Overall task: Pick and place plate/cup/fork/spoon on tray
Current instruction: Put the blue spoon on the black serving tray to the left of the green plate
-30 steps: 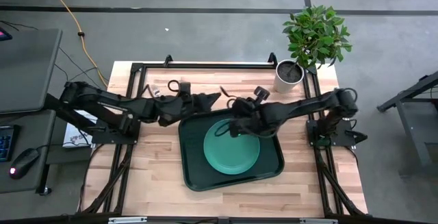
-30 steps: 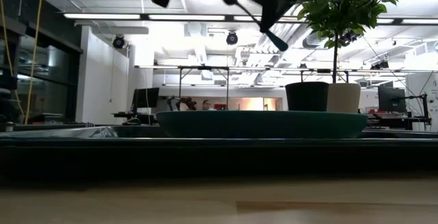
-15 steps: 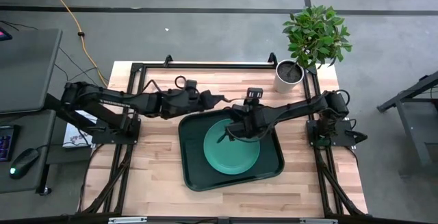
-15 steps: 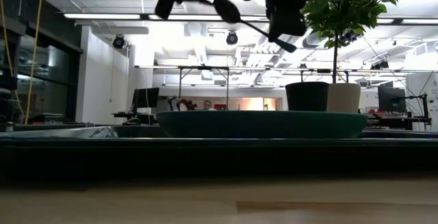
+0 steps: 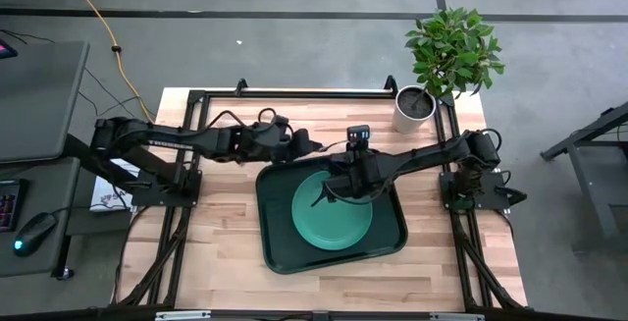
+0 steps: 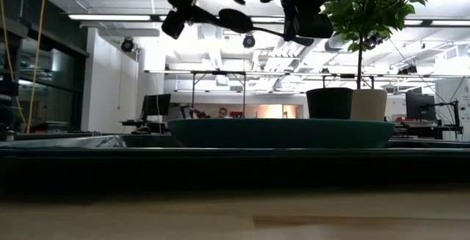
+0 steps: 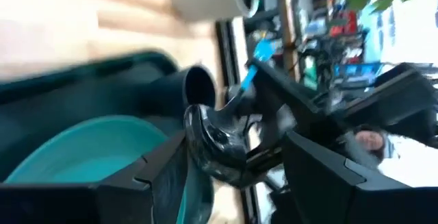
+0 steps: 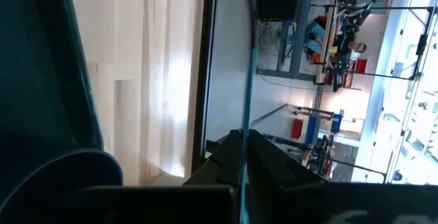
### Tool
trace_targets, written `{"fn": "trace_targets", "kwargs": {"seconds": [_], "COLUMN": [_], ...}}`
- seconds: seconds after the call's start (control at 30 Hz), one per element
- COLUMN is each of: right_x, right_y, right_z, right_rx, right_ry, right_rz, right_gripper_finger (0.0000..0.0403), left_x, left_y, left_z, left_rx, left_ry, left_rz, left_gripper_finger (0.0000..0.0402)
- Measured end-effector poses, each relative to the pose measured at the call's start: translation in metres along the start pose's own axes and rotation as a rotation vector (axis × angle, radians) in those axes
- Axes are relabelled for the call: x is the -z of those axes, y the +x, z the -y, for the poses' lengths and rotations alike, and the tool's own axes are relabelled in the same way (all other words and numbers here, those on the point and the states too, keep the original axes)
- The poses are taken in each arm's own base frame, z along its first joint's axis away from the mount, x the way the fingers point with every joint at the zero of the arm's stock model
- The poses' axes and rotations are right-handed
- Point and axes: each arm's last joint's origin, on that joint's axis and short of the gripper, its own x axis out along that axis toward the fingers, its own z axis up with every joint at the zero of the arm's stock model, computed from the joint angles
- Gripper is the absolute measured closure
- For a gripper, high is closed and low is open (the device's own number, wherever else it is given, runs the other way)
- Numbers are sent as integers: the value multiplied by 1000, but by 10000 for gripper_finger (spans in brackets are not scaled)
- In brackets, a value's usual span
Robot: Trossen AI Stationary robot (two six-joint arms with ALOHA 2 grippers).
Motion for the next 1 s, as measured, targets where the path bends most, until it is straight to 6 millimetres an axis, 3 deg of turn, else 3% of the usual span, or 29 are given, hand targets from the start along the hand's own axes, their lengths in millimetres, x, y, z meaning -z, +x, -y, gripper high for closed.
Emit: {"fn": "trace_targets", "kwargs": {"seconds": [0.1, 0.2, 0.4, 0.47, 0.6, 0.73, 1.0], "right_x": [0, 0, 0, 1, 1, 2, 19], "right_y": [0, 0, 0, 0, 0, -3, -16], "right_z": [0, 0, 0, 1, 0, 1, 22], "right_rx": [-4, -5, 0, 9, -11, -115, -316], "right_ry": [-1, 0, -1, -5, 19, 100, 281], "right_rz": [2, 2, -2, -4, -2, 4, 22], "right_gripper_finger": [403, 403, 402, 401, 380, 332, 233], "left_x": [-2, -1, -1, -2, -5, -9, -34], "left_y": [3, 5, 5, 5, 6, 5, -22], "left_z": [-2, -3, -4, -5, -8, -10, -13], "left_rx": [-1, -8, -5, -11, -34, -52, -107], "left_ry": [-10, -8, 40, 58, 99, 163, 297], "left_rz": [-47, -64, -86, -82, -83, -99, -95], "left_gripper_finger": [195, 228, 363, 388, 392, 400, 401]}}
